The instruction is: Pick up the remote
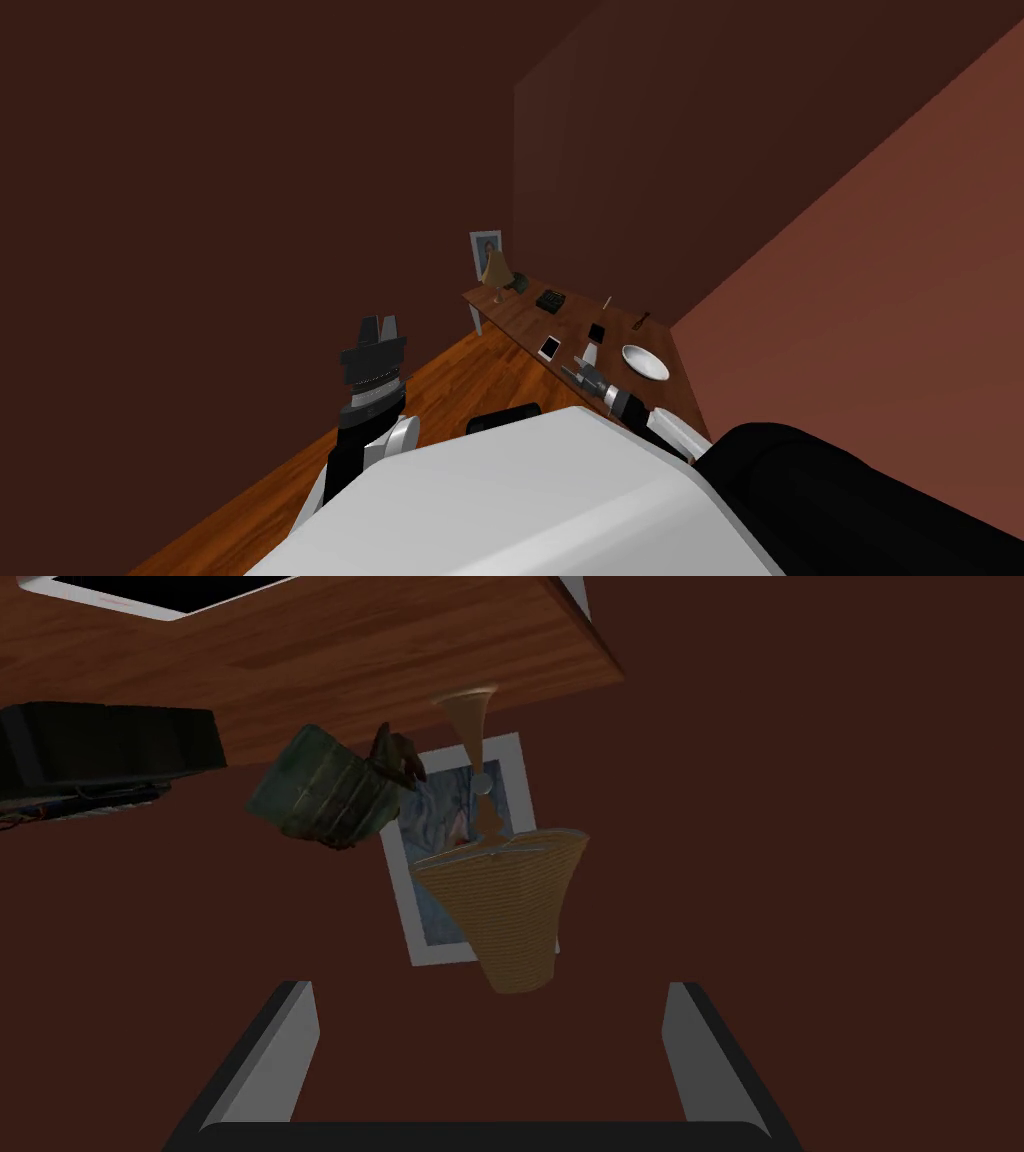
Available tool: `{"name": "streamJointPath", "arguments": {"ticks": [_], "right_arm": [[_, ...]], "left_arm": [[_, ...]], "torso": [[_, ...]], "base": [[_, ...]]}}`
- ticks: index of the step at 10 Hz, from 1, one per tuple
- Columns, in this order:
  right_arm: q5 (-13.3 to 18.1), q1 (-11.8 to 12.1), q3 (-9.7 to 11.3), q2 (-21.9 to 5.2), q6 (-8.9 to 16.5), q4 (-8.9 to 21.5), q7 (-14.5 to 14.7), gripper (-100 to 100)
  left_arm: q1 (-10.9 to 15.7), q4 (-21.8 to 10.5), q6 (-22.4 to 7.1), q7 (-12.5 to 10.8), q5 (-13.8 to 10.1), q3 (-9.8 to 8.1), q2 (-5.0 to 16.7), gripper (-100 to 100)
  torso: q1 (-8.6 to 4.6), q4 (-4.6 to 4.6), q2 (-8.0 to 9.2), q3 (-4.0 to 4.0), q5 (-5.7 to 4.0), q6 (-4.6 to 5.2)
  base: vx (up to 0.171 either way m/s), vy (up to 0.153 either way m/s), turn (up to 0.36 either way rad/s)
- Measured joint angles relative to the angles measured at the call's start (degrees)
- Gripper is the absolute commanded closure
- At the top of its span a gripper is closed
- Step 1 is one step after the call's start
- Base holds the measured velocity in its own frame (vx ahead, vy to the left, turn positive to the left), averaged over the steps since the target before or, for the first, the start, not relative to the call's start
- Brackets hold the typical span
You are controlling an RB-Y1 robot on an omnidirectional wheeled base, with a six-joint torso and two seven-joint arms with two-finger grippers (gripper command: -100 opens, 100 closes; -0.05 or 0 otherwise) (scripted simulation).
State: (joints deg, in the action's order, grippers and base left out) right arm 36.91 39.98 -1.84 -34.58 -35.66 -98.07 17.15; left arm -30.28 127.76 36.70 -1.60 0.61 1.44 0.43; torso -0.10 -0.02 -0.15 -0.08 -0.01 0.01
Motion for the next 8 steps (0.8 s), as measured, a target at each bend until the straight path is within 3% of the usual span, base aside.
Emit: {"name": "streamJointPath", "arguments": {"ticks": [8], "right_arm": [[12.29, 2.49, 2.19, -6.70, -1.92, 8.66, 9.13, -100]], "left_arm": [[-0.01, 0.00, 0.00, 0.00, 0.00, 0.00, 0.00, 0]], "torso": [[0.05, 0.00, 0.02, 0.01, 0.01, 0.04]], "base": [[0.024, -0.012, 0.222]]}}
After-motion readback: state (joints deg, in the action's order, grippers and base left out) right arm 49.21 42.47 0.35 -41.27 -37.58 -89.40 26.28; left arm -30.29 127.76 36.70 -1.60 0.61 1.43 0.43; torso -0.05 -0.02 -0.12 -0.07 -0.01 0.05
